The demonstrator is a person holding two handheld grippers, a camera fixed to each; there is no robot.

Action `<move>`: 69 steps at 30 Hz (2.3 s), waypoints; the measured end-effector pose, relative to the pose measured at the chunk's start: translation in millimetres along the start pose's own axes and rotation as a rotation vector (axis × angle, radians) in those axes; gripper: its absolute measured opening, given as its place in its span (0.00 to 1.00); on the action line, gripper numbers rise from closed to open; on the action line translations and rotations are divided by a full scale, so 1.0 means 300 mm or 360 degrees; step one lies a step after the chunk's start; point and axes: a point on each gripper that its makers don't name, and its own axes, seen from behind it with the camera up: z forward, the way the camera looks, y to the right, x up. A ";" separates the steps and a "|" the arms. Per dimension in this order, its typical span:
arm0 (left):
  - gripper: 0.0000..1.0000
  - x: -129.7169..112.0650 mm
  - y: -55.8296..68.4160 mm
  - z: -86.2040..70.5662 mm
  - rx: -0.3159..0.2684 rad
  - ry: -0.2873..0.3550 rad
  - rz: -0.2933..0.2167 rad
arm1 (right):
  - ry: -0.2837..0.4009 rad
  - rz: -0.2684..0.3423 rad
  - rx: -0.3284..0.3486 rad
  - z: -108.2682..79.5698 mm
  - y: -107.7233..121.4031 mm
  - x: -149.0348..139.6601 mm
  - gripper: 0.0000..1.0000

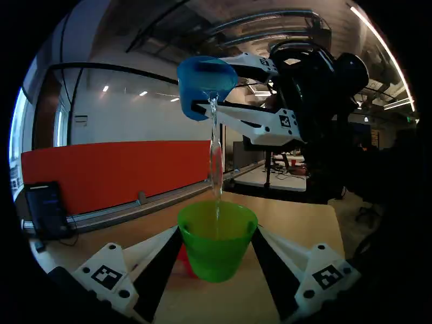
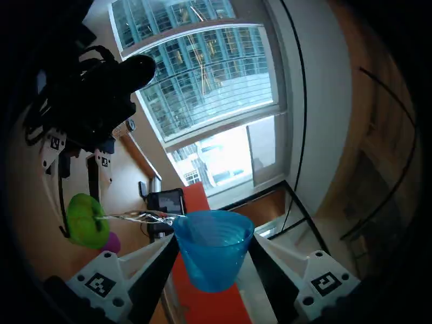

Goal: Pour water

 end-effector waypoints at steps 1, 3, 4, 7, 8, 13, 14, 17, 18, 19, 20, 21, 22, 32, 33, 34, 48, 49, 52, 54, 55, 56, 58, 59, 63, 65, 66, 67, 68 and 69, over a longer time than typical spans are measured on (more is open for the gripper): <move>0.86 -0.001 -0.001 0.001 0.0000 -0.0001 0.0000 | 0.0000 -0.0009 -0.0002 0.001 0.002 0.000 0.89; 0.86 -0.002 -0.002 0.003 0.0000 -0.0003 0.0001 | 0.0001 -0.0026 -0.0008 0.003 0.007 0.001 0.89; 0.86 -0.001 -0.002 0.004 -0.0001 -0.0003 0.0002 | 0.0002 -0.0033 -0.0010 0.003 0.010 0.001 0.89; 0.86 0.001 -0.002 0.004 -0.0002 -0.0003 0.0002 | 0.0004 -0.0054 -0.0017 0.004 0.016 0.005 0.89; 0.86 0.001 -0.002 0.004 -0.0003 -0.0003 0.0001 | 0.0004 -0.0061 -0.0020 0.004 0.019 0.007 0.89; 0.86 -0.003 -0.003 0.006 -0.0009 -0.0006 -0.0002 | 0.0008 -0.0087 -0.0022 0.006 0.026 0.008 0.89; 0.86 -0.003 -0.004 0.007 -0.0009 -0.0007 -0.0003 | 0.0008 -0.0093 -0.0023 0.006 0.027 0.008 0.89; 0.86 -0.003 -0.004 0.006 -0.0009 -0.0006 -0.0003 | 0.0006 -0.0115 -0.0028 0.004 0.032 0.009 0.89; 0.86 -0.003 -0.005 0.006 -0.0009 -0.0006 -0.0004 | 0.0006 -0.0121 -0.0030 0.004 0.033 0.009 0.89; 0.86 -0.003 -0.005 0.006 -0.0010 -0.0006 -0.0006 | 0.0006 -0.0128 -0.0032 0.004 0.034 0.010 0.89; 0.86 -0.003 -0.006 0.006 -0.0012 -0.0006 -0.0008 | 0.0007 -0.0135 -0.0034 0.004 0.035 0.010 0.89; 0.86 -0.004 -0.006 0.006 -0.0012 -0.0007 -0.0009 | 0.0007 -0.0140 -0.0033 0.005 0.036 0.011 0.89; 0.86 -0.004 -0.006 0.007 -0.0012 -0.0007 -0.0009 | 0.0008 -0.0145 -0.0032 0.005 0.036 0.011 0.89; 0.86 -0.005 -0.008 0.010 -0.0014 -0.0010 -0.0010 | 0.0009 -0.0209 -0.0025 0.006 0.048 0.014 0.89; 0.86 -0.005 -0.009 0.010 -0.0013 -0.0010 -0.0010 | 0.0009 -0.0216 -0.0025 0.006 0.049 0.015 0.89; 0.86 -0.005 -0.010 0.010 -0.0013 -0.0009 -0.0010 | 0.0010 -0.0224 -0.0024 0.006 0.050 0.016 0.89; 0.86 0.000 0.001 0.011 -0.0018 -0.0009 -0.0006 | 0.0011 -0.0328 -0.0028 0.017 0.061 0.024 0.89; 0.86 -0.001 0.002 0.011 -0.0018 -0.0010 -0.0006 | 0.0012 -0.0337 -0.0027 0.018 0.061 0.024 0.89; 0.86 -0.005 0.002 0.012 -0.0018 -0.0012 -0.0004 | 0.0015 -0.0361 -0.0024 0.021 0.058 0.027 0.89; 0.86 -0.008 0.002 0.014 -0.0018 -0.0014 -0.0003 | 0.0018 -0.0374 -0.0022 0.022 0.056 0.029 0.89; 0.86 -0.008 0.001 0.015 -0.0017 -0.0015 -0.0002 | 0.0018 -0.0379 -0.0021 0.023 0.056 0.029 0.89; 0.86 -0.009 0.001 0.015 -0.0016 -0.0016 -0.0002 | 0.0019 -0.0385 -0.0020 0.023 0.056 0.030 0.89; 0.86 -0.010 0.002 0.016 -0.0018 -0.0016 -0.0003 | 0.0020 -0.0399 -0.0020 0.024 0.057 0.029 0.89; 0.86 -0.010 0.002 0.016 -0.0019 -0.0016 -0.0004 | 0.0020 -0.0408 -0.0020 0.024 0.057 0.029 0.89; 0.86 -0.011 0.003 0.017 -0.0022 -0.0017 -0.0007 | 0.0021 -0.0449 -0.0020 0.026 0.062 0.031 0.89; 0.86 -0.010 0.003 0.017 -0.0022 -0.0018 -0.0006 | 0.0023 -0.0470 -0.0020 0.028 0.063 0.034 0.89; 0.86 -0.010 0.003 0.018 -0.0022 -0.0018 -0.0005 | 0.0024 -0.0480 -0.0020 0.029 0.064 0.036 0.89; 0.86 -0.011 0.003 0.018 -0.0023 -0.0019 -0.0005 | 0.0025 -0.0491 -0.0020 0.030 0.065 0.037 0.90; 0.86 -0.012 0.003 0.019 -0.0024 -0.0019 -0.0005 | 0.0026 -0.0502 -0.0020 0.030 0.066 0.039 0.90; 0.86 -0.012 0.003 0.020 -0.0024 -0.0020 -0.0005 | 0.0026 -0.0513 -0.0021 0.031 0.067 0.041 0.89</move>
